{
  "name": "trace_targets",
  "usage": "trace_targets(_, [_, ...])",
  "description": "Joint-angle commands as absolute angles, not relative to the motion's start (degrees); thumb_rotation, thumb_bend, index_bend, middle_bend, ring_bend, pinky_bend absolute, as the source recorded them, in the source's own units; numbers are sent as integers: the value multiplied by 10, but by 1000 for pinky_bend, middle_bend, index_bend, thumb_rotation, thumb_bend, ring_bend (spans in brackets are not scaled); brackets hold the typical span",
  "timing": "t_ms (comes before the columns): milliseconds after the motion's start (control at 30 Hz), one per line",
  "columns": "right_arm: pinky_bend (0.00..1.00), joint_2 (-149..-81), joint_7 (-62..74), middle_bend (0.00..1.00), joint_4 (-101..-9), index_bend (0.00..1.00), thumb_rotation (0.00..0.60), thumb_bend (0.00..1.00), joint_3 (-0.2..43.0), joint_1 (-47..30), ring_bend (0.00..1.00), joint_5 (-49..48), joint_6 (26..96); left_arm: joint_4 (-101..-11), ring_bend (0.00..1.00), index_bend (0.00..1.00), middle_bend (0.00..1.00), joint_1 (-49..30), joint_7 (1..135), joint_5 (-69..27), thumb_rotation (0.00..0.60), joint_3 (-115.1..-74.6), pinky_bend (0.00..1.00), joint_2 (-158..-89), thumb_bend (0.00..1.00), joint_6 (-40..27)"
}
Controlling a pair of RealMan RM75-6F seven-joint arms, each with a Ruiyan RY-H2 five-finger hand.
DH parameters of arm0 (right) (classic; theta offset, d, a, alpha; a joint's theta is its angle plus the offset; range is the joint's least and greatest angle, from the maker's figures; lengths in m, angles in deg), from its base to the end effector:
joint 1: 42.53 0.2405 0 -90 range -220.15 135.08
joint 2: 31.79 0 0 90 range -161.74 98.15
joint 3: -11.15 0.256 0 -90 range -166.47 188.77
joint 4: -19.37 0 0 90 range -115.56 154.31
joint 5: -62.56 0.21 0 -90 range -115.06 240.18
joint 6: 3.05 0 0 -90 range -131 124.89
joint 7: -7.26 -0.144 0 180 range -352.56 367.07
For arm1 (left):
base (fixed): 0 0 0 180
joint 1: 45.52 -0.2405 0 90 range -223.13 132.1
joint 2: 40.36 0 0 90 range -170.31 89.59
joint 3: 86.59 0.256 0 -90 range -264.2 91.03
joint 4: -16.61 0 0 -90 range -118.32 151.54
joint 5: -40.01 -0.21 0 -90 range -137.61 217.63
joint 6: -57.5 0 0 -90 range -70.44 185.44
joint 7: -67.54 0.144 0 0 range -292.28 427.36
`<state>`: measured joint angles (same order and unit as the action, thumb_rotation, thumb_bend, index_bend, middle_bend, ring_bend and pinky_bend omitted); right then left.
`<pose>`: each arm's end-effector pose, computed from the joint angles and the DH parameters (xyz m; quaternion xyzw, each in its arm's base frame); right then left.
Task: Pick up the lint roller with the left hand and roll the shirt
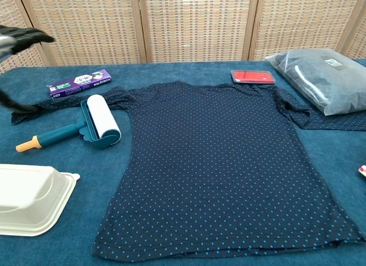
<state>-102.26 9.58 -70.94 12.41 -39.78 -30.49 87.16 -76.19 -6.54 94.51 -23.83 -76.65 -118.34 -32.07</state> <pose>-0.2945 -0.1627 0.1288 0.6031 -0.3646 0.4296 0.5646 -0.2159 0.2910 0.0770 -0.6943 -0.2487 -0.3441 0.5811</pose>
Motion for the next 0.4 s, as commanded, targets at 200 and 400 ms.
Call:
trace_targets(200, [0,-1019,104,0,-714,0,600,129,129,-400,0,-302,878,-804,0,0,0,-193,925,-328,600,-704,0,-1170,16,-424])
trace_targets(400, [0,-1016,109,0,-720,0,600,130,130,-404,0,-309,890,-790,0,0,0,-243,902,-347,600,-703,0,-1172,16,-436])
